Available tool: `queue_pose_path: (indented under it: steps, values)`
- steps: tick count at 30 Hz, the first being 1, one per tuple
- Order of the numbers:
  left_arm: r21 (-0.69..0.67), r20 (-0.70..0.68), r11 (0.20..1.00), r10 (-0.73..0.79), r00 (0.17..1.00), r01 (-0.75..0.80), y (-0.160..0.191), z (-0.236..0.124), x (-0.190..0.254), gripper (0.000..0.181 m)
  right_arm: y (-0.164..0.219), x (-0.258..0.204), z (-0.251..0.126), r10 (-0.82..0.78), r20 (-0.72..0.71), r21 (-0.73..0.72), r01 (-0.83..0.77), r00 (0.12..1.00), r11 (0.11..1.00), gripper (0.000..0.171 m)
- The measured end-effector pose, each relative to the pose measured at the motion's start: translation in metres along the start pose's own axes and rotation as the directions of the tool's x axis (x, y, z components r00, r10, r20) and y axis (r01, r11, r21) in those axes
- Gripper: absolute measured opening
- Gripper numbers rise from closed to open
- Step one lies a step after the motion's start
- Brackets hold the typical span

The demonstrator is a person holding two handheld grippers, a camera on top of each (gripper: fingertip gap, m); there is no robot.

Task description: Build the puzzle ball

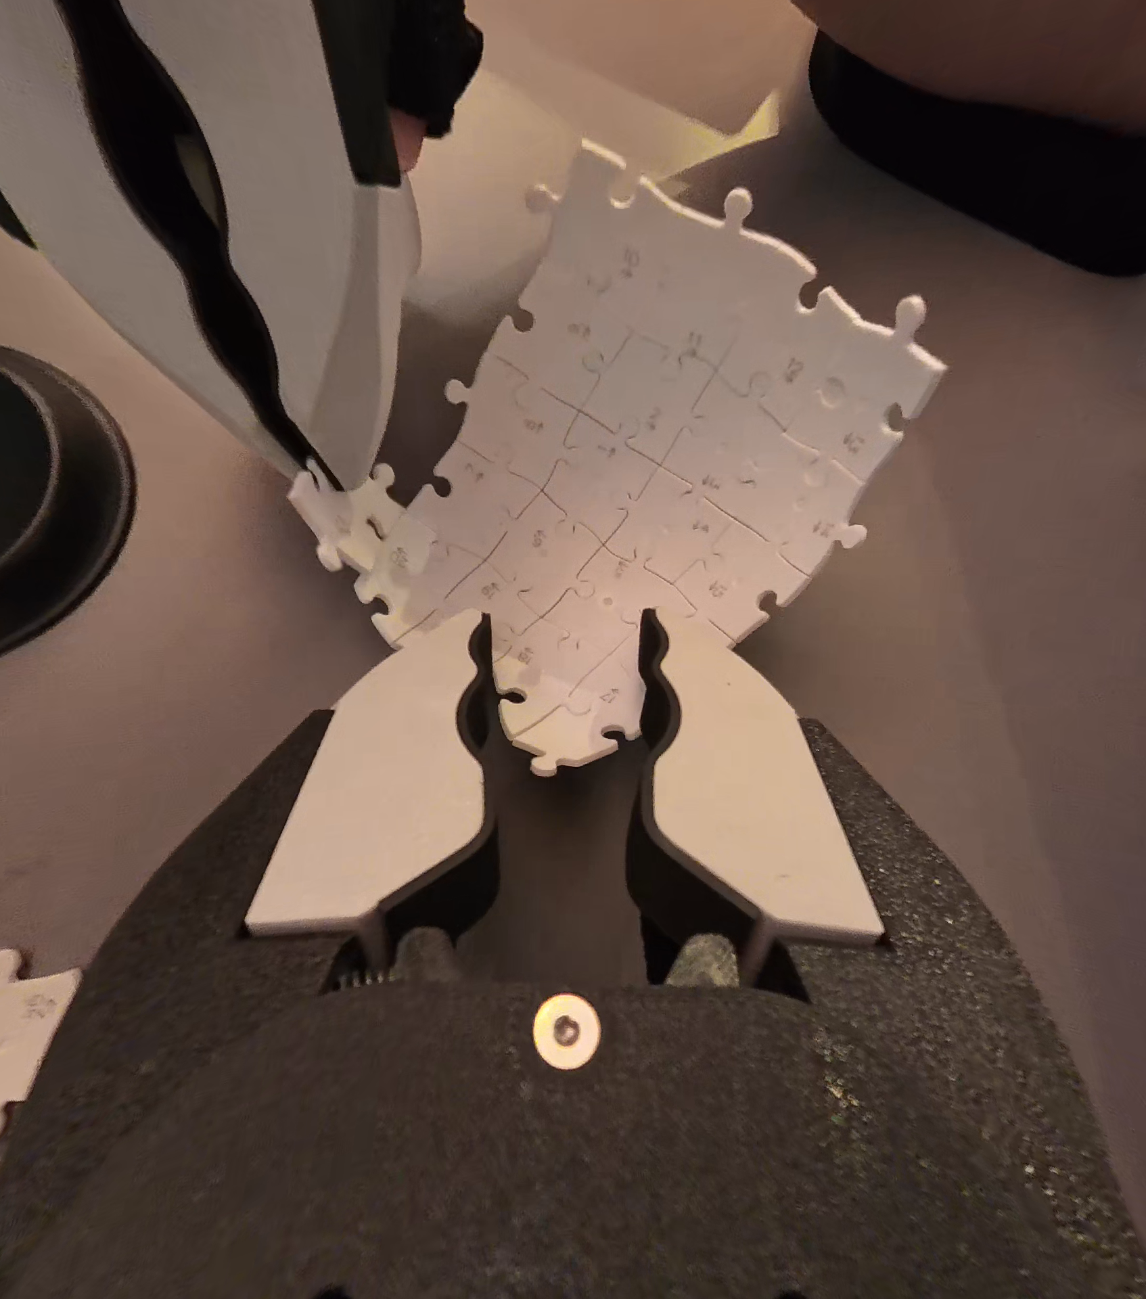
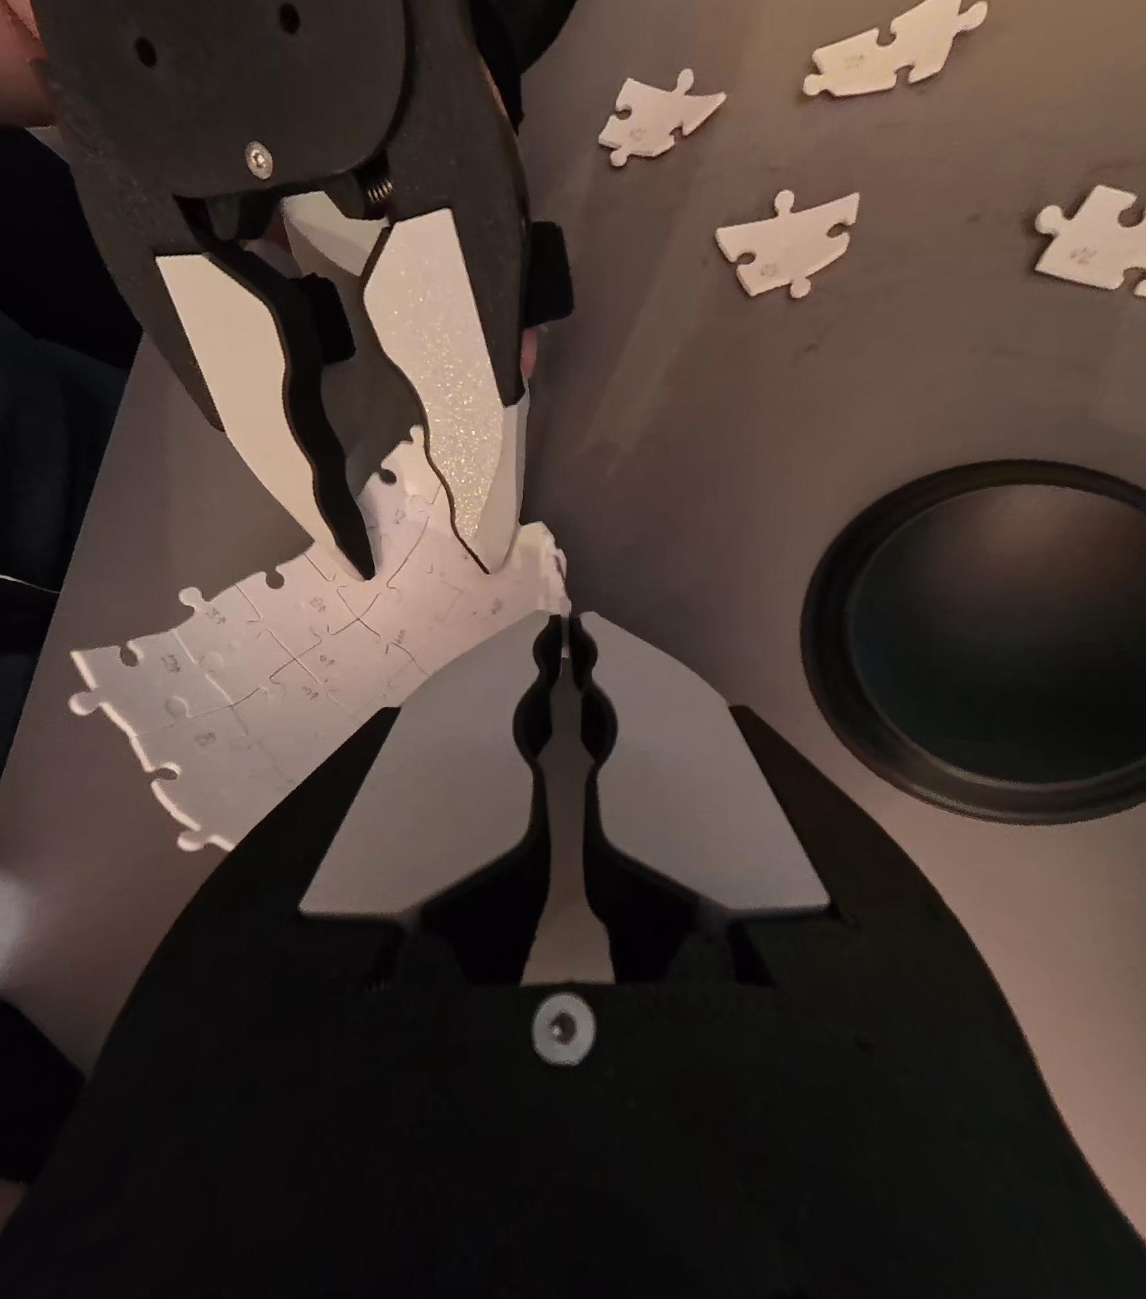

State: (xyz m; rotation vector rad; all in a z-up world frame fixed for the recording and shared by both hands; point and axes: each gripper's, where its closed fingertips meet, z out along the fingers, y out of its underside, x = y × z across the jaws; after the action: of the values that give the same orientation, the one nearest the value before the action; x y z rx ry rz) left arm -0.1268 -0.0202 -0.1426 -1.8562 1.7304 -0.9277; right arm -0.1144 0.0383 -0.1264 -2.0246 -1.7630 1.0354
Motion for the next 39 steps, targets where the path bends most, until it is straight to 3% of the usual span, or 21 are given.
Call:
queue_pose_path:
  steps: [8, 15, 24, 39]
  values:
    - [-0.016, -0.072, 0.997, -0.074, 0.995, 0.073, 0.001, 0.000, -0.003, 0.040, 0.004, 0.010, 0.006, 0.189, 0.095, -0.034, -0.187, 0.977, 0.982, 0.004]
    - [-0.023, -0.140, 0.992, -0.122, 0.983, 0.120, -0.002, 0.000, -0.008, 0.040, 0.008, 0.015, 0.011, 0.424, 0.223, -0.082, -0.416, 0.878, 0.906, 0.004]
    - [-0.060, -0.193, 0.993, -0.112, 0.975, 0.103, -0.002, 0.000, -0.011, 0.037, 0.009, 0.012, 0.015, 0.469, 0.243, -0.148, -0.446, 0.849, 0.883, 0.004]
    - [-0.070, -0.211, 0.996, -0.075, 0.975, 0.062, 0.000, -0.002, -0.013, 0.034, 0.001, 0.018, 0.013, 0.421, 0.187, -0.149, -0.398, 0.888, 0.905, 0.003]
